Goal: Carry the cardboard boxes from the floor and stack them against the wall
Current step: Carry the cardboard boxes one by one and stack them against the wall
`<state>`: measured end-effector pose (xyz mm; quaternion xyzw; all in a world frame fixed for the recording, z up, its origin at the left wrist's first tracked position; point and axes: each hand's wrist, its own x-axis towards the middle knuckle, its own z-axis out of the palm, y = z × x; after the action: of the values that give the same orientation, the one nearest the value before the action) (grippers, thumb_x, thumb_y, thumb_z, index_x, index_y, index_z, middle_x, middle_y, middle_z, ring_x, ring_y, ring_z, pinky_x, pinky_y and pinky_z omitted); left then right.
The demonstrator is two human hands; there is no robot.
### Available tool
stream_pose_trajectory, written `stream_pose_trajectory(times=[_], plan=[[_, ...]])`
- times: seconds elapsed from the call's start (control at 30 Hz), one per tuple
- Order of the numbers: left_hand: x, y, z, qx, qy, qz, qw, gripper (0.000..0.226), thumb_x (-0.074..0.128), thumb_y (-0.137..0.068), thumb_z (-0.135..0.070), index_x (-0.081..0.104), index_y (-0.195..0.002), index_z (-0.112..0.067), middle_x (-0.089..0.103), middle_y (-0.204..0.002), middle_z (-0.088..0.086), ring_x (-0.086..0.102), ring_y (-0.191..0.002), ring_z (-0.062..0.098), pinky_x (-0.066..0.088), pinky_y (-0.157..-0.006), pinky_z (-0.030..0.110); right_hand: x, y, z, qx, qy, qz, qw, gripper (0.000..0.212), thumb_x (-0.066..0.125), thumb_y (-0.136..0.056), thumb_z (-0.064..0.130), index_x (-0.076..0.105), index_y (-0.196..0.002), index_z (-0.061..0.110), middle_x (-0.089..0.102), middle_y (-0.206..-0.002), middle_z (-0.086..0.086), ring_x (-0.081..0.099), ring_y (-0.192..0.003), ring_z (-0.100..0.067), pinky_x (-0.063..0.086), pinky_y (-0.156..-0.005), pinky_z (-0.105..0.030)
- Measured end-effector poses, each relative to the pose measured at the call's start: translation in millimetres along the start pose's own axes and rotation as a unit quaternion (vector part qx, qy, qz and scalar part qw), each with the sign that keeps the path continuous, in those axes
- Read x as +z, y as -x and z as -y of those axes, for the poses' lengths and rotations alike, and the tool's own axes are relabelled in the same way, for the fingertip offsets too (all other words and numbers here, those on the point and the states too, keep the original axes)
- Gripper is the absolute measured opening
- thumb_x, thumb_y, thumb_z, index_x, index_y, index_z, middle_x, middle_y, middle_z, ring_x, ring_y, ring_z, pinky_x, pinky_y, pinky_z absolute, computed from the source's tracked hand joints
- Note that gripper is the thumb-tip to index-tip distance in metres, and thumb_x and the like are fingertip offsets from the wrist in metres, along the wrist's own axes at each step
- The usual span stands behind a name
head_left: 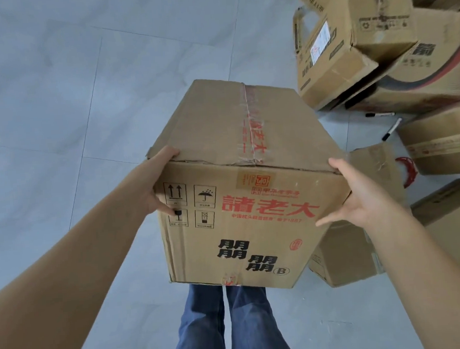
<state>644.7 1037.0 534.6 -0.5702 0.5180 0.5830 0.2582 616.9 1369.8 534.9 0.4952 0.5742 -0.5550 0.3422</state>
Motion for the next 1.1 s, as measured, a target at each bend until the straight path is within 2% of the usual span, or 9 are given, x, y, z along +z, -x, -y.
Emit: stream_pose_trajectory(times=[0.1, 0.2, 0.3, 0.47, 0.57, 0.7, 0.83, 0.93, 1.1], plan=[[-19, 13, 10, 0.011, 0.011, -0.006, 1.000, 0.049, 0.072, -0.075, -0.043, 0.053, -0.114, -0.021, 0.048, -0.113, -0.002, 0.046, -0.113, 0.026, 0.046, -0.076, 0.072, 0, 14, -7, -0.013, 0.009, 0.018, 1.000, 0.031, 0.073, -0.078, 0.045, 0.060, -0.103, 0.033, 0.044, -0.137, -0.003, 0.038, -0.130, -0.040, 0.040, -0.072, -0.080], [-46, 43, 13, 0.033, 0.038, -0.015, 0.999, 0.037, 0.072, -0.074, -0.045, 0.055, -0.099, -0.024, 0.047, -0.105, -0.006, 0.044, -0.109, 0.025, 0.050, -0.072, 0.068, 9, 38, 1, -0.038, 0.021, 0.038, 0.998, 0.024, 0.070, -0.081, 0.044, 0.060, -0.101, 0.037, 0.042, -0.138, 0.002, 0.034, -0.133, -0.037, 0.039, -0.074, -0.080], [-77, 85, 17, 0.050, 0.076, -0.027, 0.995, 0.038, 0.073, -0.073, -0.047, 0.057, -0.098, -0.023, 0.052, -0.107, 0.000, 0.053, -0.102, 0.024, 0.053, -0.071, 0.063, 27, 76, 20, -0.068, 0.049, 0.071, 0.994, 0.023, 0.070, -0.081, 0.042, 0.059, -0.100, 0.037, 0.042, -0.135, 0.005, 0.033, -0.133, -0.036, 0.039, -0.076, -0.080], [-134, 162, 31, 0.089, 0.171, -0.073, 0.979, 0.042, 0.072, -0.073, -0.048, 0.055, -0.101, -0.022, 0.056, -0.102, 0.003, 0.060, -0.091, 0.024, 0.056, -0.067, 0.058, 72, 156, 55, -0.127, 0.125, 0.132, 0.975, 0.032, 0.069, -0.083, 0.043, 0.060, -0.112, 0.032, 0.051, -0.128, -0.003, 0.047, -0.118, -0.035, 0.045, -0.074, -0.074], [-171, 194, 48, 0.118, 0.246, -0.094, 0.957, 0.041, 0.074, -0.072, -0.047, 0.056, -0.100, -0.024, 0.056, -0.106, 0.002, 0.060, -0.094, 0.023, 0.057, -0.064, 0.056, 106, 200, 65, -0.190, 0.189, 0.182, 0.946, 0.033, 0.064, -0.086, 0.044, 0.060, -0.116, 0.030, 0.055, -0.122, -0.005, 0.054, -0.110, -0.033, 0.051, -0.070, -0.069], [-220, 225, 72, 0.160, 0.335, -0.116, 0.921, 0.038, 0.074, -0.073, -0.045, 0.058, -0.100, -0.024, 0.060, -0.106, 0.003, 0.063, -0.092, 0.021, 0.057, -0.058, 0.049, 164, 251, 67, -0.252, 0.251, 0.238, 0.904, 0.037, 0.060, -0.088, 0.044, 0.057, -0.122, 0.028, 0.056, -0.120, -0.002, 0.054, -0.111, -0.031, 0.049, -0.074, -0.071], [-281, 242, 85, 0.184, 0.389, -0.147, 0.891, 0.033, 0.073, -0.075, -0.043, 0.059, -0.099, -0.024, 0.062, -0.097, 0.002, 0.063, -0.085, 0.020, 0.056, -0.051, 0.047, 239, 295, 55, -0.284, 0.303, 0.279, 0.866, 0.027, 0.060, -0.089, 0.044, 0.061, -0.111, 0.029, 0.056, -0.121, -0.002, 0.052, -0.112, -0.031, 0.049, -0.071, -0.071], [-339, 244, 93, 0.193, 0.413, -0.166, 0.875, 0.032, 0.075, -0.073, -0.043, 0.063, -0.092, -0.021, 0.064, -0.089, 0.003, 0.065, -0.078, 0.020, 0.056, -0.054, 0.051, 304, 324, 36, -0.296, 0.336, 0.299, 0.843, 0.024, 0.060, -0.088, 0.044, 0.062, -0.108, 0.030, 0.056, -0.121, -0.002, 0.053, -0.110, -0.031, 0.050, -0.068, -0.070], [-440, 249, 114, 0.200, 0.457, -0.188, 0.846, 0.036, 0.076, -0.071, -0.043, 0.061, -0.099, -0.024, 0.064, -0.099, 0.005, 0.063, -0.088, 0.023, 0.056, -0.055, 0.052, 408, 370, -10, -0.299, 0.369, 0.338, 0.812, 0.023, 0.060, -0.089, 0.044, 0.063, -0.107, 0.030, 0.056, -0.120, -0.003, 0.053, -0.108, -0.032, 0.048, -0.066, -0.073]])
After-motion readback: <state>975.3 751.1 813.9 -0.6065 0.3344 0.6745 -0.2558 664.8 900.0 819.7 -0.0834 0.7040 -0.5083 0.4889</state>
